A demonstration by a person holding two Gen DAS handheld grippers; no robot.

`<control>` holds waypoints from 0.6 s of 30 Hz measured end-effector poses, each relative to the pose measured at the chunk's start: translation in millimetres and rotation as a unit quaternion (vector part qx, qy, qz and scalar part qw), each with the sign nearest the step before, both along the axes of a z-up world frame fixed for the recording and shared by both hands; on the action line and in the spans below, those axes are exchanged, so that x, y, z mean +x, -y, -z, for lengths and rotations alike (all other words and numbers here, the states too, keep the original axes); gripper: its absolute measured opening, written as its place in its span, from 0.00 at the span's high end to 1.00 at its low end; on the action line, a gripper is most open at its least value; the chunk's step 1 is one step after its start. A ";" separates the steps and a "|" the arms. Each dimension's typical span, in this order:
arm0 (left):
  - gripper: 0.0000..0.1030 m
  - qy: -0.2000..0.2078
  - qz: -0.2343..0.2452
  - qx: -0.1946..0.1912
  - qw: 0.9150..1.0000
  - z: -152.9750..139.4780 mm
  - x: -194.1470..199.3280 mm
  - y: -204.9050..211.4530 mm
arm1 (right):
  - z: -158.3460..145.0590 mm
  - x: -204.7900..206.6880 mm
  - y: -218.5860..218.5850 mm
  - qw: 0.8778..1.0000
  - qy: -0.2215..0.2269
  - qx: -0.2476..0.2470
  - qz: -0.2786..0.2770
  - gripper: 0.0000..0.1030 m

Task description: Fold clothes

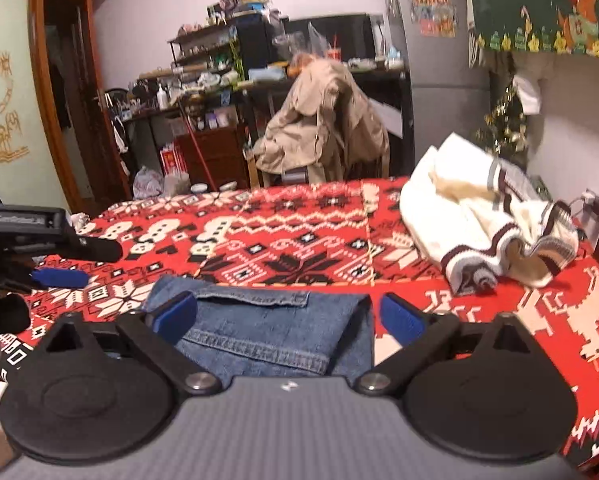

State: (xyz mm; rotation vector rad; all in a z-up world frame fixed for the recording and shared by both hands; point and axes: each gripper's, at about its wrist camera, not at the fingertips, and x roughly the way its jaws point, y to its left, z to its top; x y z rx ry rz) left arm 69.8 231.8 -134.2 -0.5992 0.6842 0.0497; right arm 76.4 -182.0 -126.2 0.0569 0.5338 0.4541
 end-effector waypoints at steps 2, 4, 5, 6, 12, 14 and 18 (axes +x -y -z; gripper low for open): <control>0.60 -0.013 -0.006 -0.035 0.999 10.6 6.2 -13.7 | 2.6 6.4 -2.5 1.000 -0.025 0.007 -0.003 0.18; 0.62 -0.027 -0.005 -0.079 0.997 21.9 11.7 -26.6 | 4.6 11.0 -6.0 0.999 -0.040 0.017 -0.011 0.35; 0.62 -0.031 -0.005 -0.105 0.994 27.1 15.2 -33.1 | 5.1 13.3 -8.0 0.999 -0.045 0.023 -0.017 0.39; 0.62 -0.035 -0.007 -0.130 0.991 32.0 18.8 -39.2 | 6.7 17.2 -11.3 0.998 -0.051 0.029 -0.022 0.45; 0.58 -0.038 -0.040 -0.257 0.965 54.0 38.5 -65.8 | 19.2 43.3 -30.7 0.993 -0.088 0.063 -0.039 0.45; 0.57 -0.043 -0.048 -0.284 0.957 61.5 46.7 -70.4 | 25.2 51.8 -33.2 0.991 -0.102 0.077 -0.039 0.45; 0.53 -0.067 -0.039 -0.295 0.952 70.9 62.5 -66.4 | 35.0 65.2 -35.4 0.988 -0.122 0.092 -0.033 0.44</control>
